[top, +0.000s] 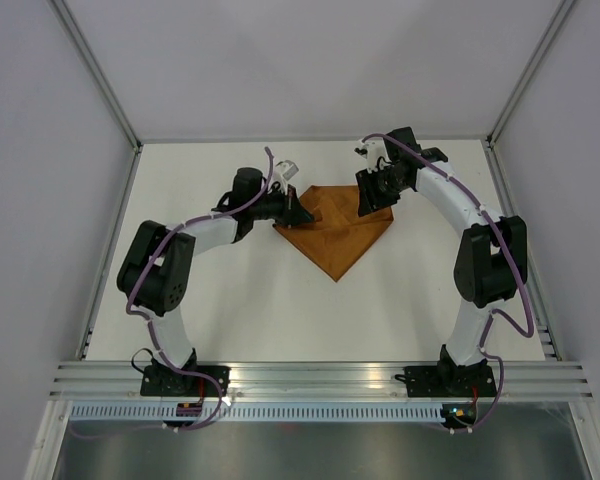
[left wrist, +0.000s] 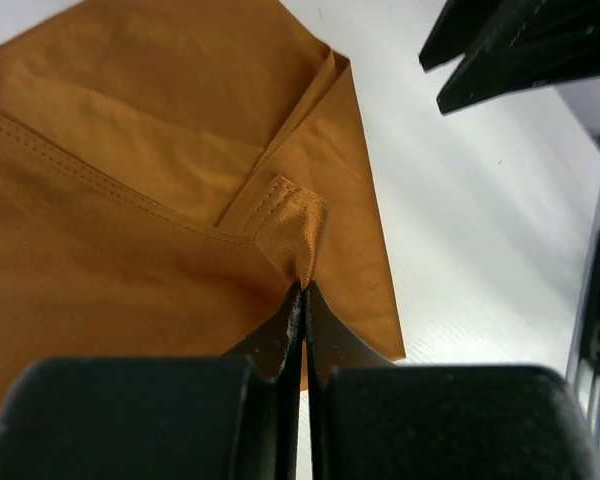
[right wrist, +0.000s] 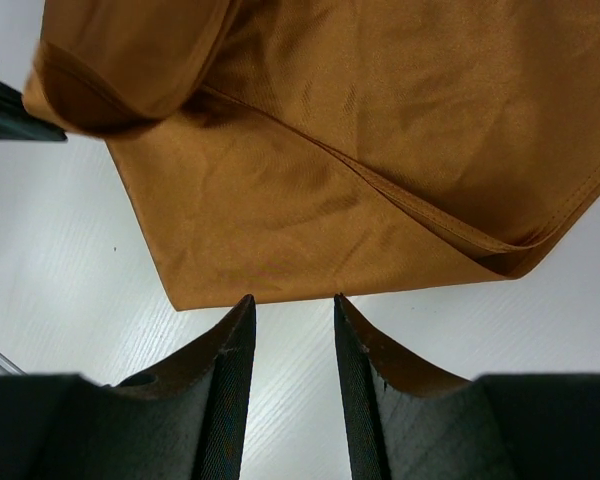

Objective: Fold the napkin, place the utensils inside, and roll it up
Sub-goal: Fold the napkin at the center of the board.

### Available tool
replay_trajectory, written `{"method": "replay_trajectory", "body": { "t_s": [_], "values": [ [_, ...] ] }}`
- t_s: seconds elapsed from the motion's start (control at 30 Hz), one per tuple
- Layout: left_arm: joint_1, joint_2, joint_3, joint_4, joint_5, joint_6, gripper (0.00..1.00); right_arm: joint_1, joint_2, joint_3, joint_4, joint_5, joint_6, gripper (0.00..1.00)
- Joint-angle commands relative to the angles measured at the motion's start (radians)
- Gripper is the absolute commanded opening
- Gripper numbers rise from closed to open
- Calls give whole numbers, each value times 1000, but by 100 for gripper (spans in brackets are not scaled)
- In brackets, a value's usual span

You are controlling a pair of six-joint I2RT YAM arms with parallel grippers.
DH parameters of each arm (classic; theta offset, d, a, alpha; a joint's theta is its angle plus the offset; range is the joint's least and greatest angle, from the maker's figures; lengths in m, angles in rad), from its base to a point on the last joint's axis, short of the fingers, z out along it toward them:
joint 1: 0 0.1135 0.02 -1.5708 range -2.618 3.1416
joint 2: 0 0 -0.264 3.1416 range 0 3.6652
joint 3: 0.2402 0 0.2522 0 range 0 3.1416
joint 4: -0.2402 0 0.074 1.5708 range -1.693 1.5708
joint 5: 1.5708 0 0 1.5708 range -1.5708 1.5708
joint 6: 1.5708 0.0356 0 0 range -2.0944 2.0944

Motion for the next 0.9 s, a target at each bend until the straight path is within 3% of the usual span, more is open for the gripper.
{"method": "replay_trajectory", "body": {
  "t_s": [0.0, 0.33, 0.87],
  "values": [
    [-59, -64, 18, -130, -77, 199, 2, 3, -16, 36, 5, 34, 20, 43],
    [-193, -65, 7, -216, -232, 293, 2, 2, -20, 36, 11, 43, 20, 43],
    [-434, -47, -54, -166, -531, 343, 2, 2, -2, 36, 13, 58, 18, 43]
  ]
}}
